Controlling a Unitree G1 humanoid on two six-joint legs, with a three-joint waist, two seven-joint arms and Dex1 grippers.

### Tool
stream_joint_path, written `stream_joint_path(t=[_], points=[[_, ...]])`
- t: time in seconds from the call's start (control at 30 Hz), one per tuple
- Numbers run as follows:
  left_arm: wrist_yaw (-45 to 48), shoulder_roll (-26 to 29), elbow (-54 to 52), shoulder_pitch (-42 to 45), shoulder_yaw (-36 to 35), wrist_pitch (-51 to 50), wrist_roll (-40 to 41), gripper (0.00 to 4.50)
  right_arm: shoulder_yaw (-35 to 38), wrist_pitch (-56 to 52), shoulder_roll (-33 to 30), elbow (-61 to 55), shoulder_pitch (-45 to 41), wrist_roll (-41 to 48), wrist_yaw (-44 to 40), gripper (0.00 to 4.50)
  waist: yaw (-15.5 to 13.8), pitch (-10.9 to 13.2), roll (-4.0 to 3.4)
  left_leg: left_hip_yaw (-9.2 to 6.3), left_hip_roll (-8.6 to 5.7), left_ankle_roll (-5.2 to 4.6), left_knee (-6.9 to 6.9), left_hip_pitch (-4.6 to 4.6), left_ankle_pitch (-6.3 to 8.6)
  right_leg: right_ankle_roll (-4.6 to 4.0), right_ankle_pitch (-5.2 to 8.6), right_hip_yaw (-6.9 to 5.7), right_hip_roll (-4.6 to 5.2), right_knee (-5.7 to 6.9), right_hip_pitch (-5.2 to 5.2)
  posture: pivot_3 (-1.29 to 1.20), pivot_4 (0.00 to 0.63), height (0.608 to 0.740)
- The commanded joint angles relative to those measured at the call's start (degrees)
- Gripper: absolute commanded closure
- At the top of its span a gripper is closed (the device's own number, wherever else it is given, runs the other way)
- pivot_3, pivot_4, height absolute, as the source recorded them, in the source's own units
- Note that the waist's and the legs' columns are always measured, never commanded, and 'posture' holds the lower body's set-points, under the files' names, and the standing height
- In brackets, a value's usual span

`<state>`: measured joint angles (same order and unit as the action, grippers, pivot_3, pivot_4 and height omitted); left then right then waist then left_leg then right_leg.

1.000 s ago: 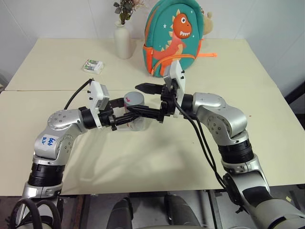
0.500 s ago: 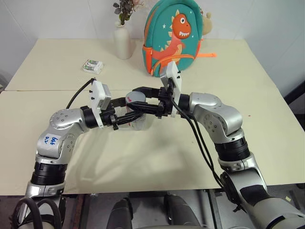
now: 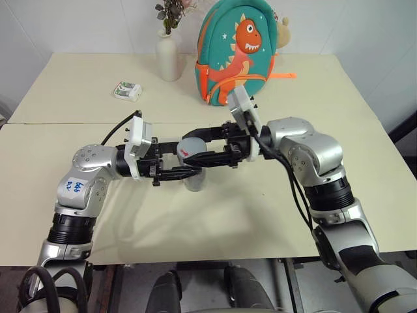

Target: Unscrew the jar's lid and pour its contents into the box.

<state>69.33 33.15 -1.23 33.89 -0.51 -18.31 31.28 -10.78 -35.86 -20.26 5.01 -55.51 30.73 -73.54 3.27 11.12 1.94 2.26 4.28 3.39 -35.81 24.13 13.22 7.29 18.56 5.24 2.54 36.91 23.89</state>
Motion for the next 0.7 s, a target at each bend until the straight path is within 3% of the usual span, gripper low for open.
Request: stream_joint_path(t=[0.03, 0.2, 0.47, 0.63, 0.7], points=[[1.08, -1.87, 1.25, 1.48, 2.53, 0.48, -0.76, 2.22, -1.03, 3.90, 1.52, 0.59, -4.30, 2.18, -8.12, 1.95, 0.06, 0.00, 0.00, 0.00, 0.01, 0.00, -0.03, 0.00, 0.00, 0.00, 0.00, 0.00, -0.02, 0.03, 0.00, 0.00, 0.150, 0.740], [-0.04, -3.54, 0.75, 1.71, 1.67, 1.43, -0.92, 2.22, -1.65, 8.41, 1.97, 6.95, -6.22, -1.06, -12.19, 1.95, 0.05, 0.00, 0.00, 0.00, 0.14, 0.00, -0.17, 0.00, 0.00, -0.01, 0.00, 0.02, -0.14, 0.13, 0.00, 0.00, 0.150, 0.740], [-0.73, -1.81, -1.67, -0.98, -0.44, 0.45, -0.42, 2.22, -1.30, 7.59, 1.64, 6.38, -4.60, -1.05, -13.26, 1.95, 0.03, 0.01, -0.01, 0.02, 0.20, 0.00, -0.18, 0.00, 0.00, -0.01, 0.00, 0.05, -0.17, 0.12, 0.00, 0.00, 0.150, 0.740], [-1.78, -1.84, -2.39, -0.92, -1.17, 0.21, -0.22, 2.22, -1.11, 5.39, 1.18, 5.00, -4.19, -0.14, -12.78, 0.30, -0.02, 0.01, -0.01, 0.02, 0.20, 0.00, -0.24, 0.00, 0.00, -0.02, 0.00, 0.06, -0.18, 0.18, 0.00, 0.00, 0.150, 0.740], [-2.25, -1.66, -2.82, -1.16, -1.51, 0.04, -0.03, 2.22, 0.11, 5.52, 1.00, 4.33, -4.18, 0.53, -12.15, 0.04, -0.08, 0.01, -0.01, 0.01, 0.20, 0.00, -0.24, 0.00, 0.00, -0.02, 0.00, 0.05, -0.18, 0.19, 0.00, 0.00, 0.150, 0.740]])
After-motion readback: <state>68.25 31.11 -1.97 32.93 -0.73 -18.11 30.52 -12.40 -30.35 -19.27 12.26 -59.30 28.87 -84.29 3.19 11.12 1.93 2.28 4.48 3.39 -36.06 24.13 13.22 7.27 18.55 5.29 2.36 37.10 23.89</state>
